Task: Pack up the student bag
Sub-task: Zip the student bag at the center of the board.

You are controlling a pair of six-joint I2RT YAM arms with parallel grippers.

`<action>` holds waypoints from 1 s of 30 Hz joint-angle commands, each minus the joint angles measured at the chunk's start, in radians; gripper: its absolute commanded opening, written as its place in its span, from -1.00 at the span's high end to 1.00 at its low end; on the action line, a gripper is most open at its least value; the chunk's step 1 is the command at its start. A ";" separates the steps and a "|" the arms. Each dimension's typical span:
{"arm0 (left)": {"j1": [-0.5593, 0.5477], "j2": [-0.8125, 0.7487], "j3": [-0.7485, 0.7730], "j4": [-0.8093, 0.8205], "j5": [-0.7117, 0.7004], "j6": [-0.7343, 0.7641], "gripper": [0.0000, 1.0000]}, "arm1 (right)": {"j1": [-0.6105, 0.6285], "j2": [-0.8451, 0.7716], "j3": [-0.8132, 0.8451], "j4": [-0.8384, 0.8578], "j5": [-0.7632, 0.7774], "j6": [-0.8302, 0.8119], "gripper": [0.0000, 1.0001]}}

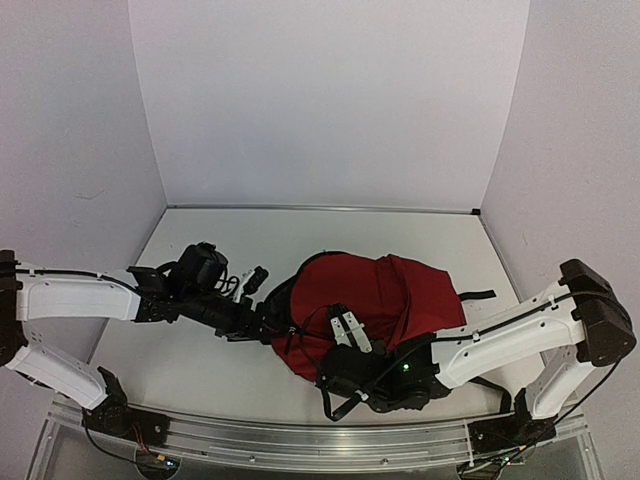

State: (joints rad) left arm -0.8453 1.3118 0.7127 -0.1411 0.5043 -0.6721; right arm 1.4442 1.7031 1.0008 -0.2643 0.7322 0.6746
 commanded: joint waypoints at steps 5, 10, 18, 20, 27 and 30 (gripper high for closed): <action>-0.061 0.095 0.039 0.070 -0.014 -0.027 -0.30 | -0.023 0.012 -0.008 -0.024 0.042 0.017 1.00; -0.071 0.138 0.032 0.154 -0.028 -0.064 -0.19 | -0.024 0.013 -0.009 -0.024 0.043 0.014 1.00; -0.074 0.226 0.049 0.280 0.000 -0.117 0.25 | -0.025 0.005 -0.021 -0.022 0.046 0.023 1.00; -0.074 0.226 0.044 0.302 0.008 -0.130 0.45 | -0.025 0.002 -0.025 -0.022 0.050 0.025 1.00; -0.072 0.090 -0.052 0.376 -0.081 -0.236 0.99 | -0.032 0.007 -0.037 -0.023 0.055 0.039 1.00; -0.061 0.048 -0.065 0.372 -0.083 -0.270 1.00 | -0.034 0.013 -0.036 -0.023 0.056 0.038 1.00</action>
State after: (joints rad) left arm -0.9169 1.4386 0.6644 0.1622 0.4586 -0.8727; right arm 1.4400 1.7031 0.9852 -0.2360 0.7406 0.6939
